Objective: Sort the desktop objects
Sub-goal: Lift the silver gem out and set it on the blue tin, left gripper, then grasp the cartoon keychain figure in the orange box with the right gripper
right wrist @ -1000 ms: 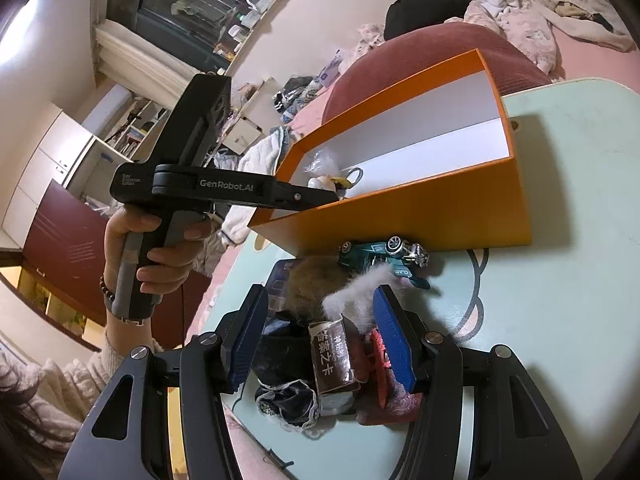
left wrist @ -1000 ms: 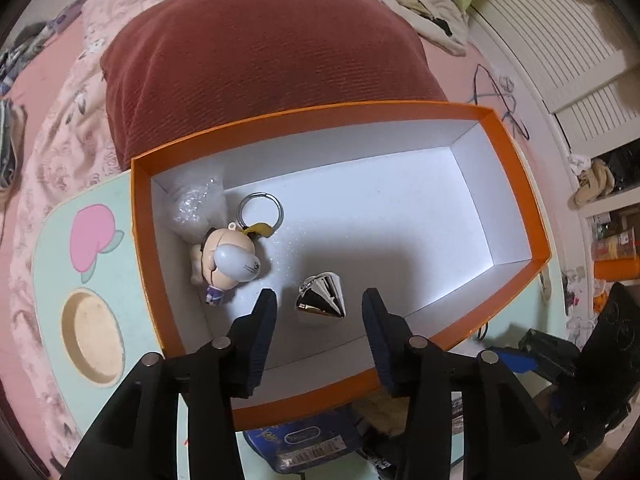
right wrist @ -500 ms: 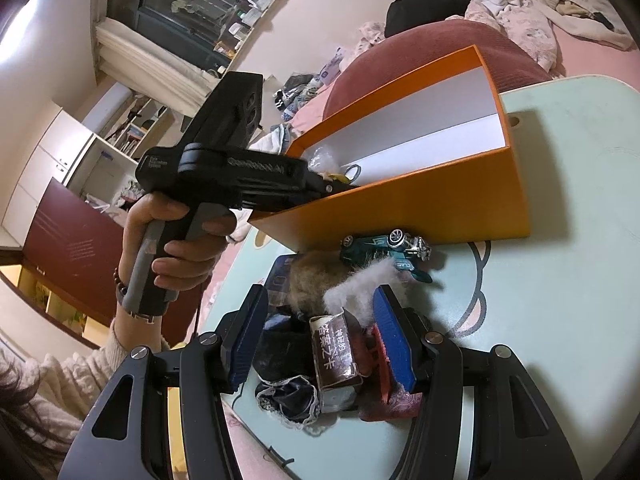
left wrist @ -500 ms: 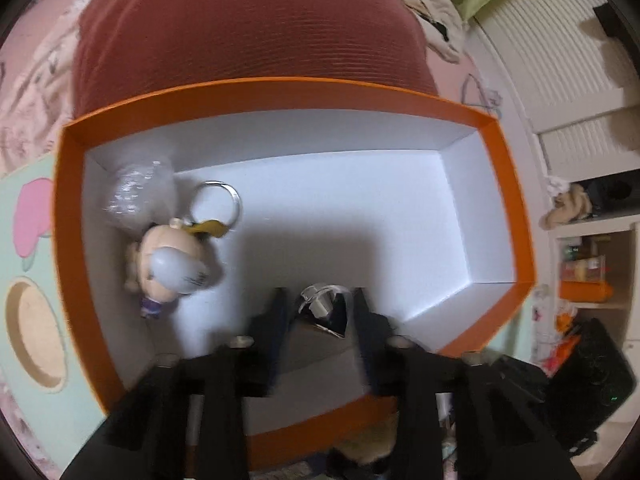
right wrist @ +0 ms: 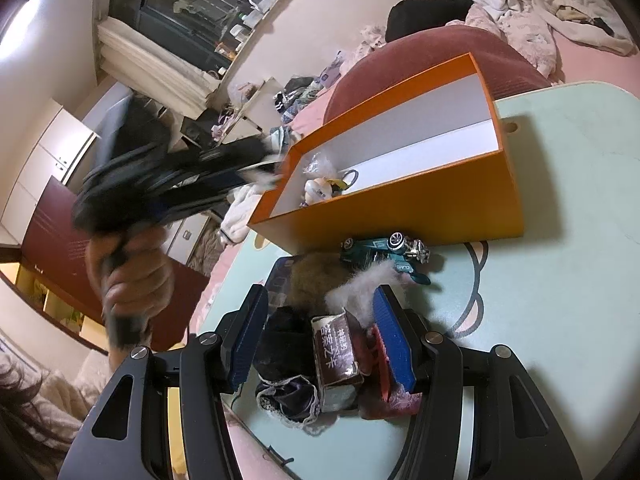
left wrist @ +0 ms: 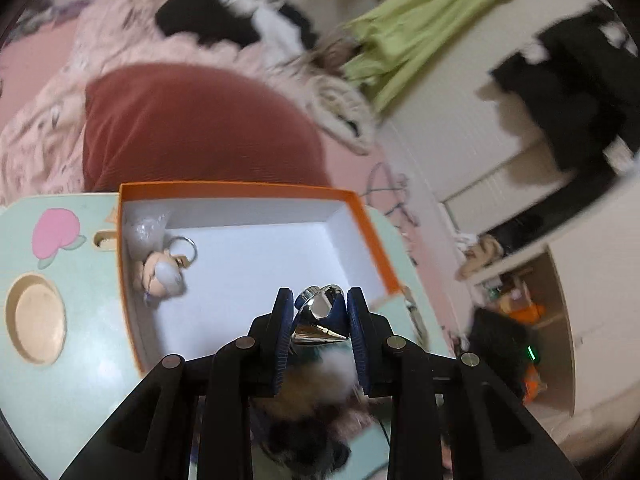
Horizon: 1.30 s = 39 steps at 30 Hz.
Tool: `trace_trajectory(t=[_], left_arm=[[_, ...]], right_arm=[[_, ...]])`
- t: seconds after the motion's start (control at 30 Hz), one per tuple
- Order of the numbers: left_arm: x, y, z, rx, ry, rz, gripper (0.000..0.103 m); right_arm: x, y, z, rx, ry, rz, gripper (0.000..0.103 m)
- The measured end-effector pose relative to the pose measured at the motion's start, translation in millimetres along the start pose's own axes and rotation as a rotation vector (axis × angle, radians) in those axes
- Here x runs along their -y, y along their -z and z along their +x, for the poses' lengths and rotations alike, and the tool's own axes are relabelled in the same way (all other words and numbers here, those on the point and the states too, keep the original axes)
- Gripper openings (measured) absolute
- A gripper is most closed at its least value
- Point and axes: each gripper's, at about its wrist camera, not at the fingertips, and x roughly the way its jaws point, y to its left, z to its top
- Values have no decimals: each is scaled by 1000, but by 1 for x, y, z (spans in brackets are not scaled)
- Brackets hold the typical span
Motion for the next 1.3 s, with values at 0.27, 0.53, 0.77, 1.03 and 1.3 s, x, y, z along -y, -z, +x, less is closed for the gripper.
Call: trace_trajectory(t=[0.27,0.53,0.77,1.03,1.3], left_arm=[[-11,70,-3,161,-156,21,58],[-27,113,-26,366,-284,66,75],[-59,153,-28,312,-378,17,76],[-46,160,-16,258,-444,94,94],[-43,164,-18,262,-426,116,95]], right_arm=[[-9,-10,-2,34,-1,-22,56],[-36,-38,7,45,22,-125,56],[-63,-98,64,-83,184,-173,56],[-49,-117,174,-352,360,-86,56],[-44,-115,199,-399,382,-91,41]])
